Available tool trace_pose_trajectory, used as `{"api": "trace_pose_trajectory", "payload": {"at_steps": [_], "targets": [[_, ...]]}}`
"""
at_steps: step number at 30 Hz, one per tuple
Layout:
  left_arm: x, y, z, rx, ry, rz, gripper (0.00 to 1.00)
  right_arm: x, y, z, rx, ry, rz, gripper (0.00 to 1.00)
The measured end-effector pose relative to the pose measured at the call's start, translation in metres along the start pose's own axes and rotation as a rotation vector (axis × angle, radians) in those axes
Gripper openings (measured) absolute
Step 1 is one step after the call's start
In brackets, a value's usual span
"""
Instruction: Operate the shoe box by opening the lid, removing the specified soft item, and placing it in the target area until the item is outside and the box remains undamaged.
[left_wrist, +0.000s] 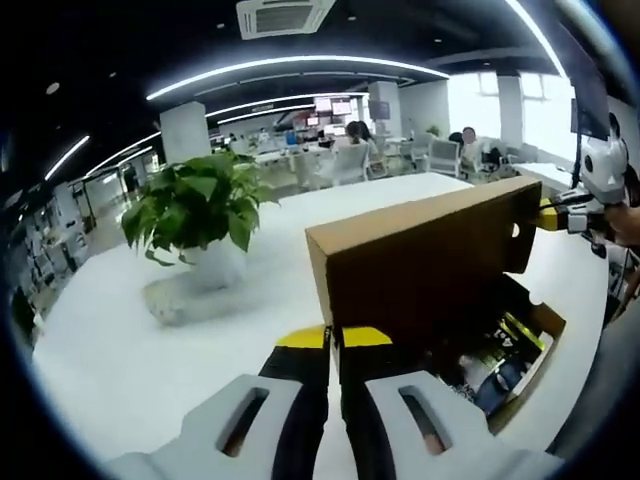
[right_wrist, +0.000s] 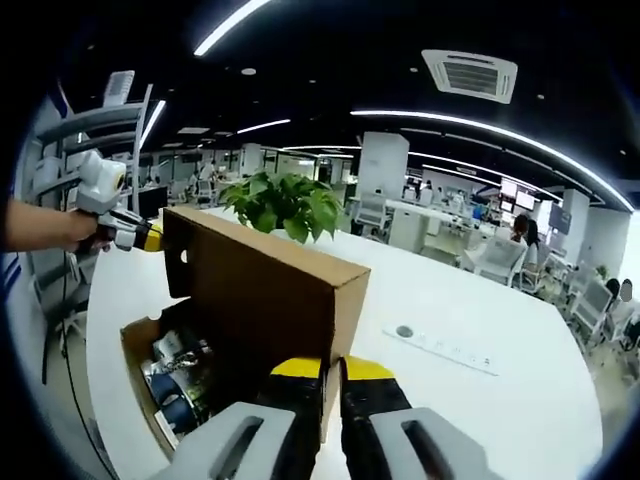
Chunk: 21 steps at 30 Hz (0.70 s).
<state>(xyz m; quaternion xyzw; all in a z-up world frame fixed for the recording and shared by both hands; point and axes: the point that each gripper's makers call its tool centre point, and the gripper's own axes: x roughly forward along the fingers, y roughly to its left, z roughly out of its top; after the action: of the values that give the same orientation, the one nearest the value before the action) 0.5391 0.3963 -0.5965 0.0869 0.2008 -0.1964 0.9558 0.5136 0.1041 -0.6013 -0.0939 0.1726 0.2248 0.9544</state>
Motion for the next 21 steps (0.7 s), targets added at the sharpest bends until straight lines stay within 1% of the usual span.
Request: {"api": "trace_pose_trajectory", "payload": {"at_steps": [6, 14, 19, 21], "targets": [[0.005, 0.002, 0.004, -0.001, -0.005, 0.004, 0.0, 0.005, 0.001, -0.009, 0.011, 0.021, 0.004, 0.03], [0.009, 0.005, 0.006, -0.003, -0.008, 0.004, 0.0, 0.015, 0.002, -0.035, 0.018, 0.079, 0.0, 0.03], [0.012, 0.006, 0.008, -0.01, -0.008, 0.004, 0.0, 0.02, 0.0, -0.05, 0.026, 0.117, -0.013, 0.02], [0.014, 0.007, 0.008, -0.01, -0.007, 0.004, 0.0, 0.022, -0.001, -0.051, 0.033, 0.111, -0.016, 0.01]]}}
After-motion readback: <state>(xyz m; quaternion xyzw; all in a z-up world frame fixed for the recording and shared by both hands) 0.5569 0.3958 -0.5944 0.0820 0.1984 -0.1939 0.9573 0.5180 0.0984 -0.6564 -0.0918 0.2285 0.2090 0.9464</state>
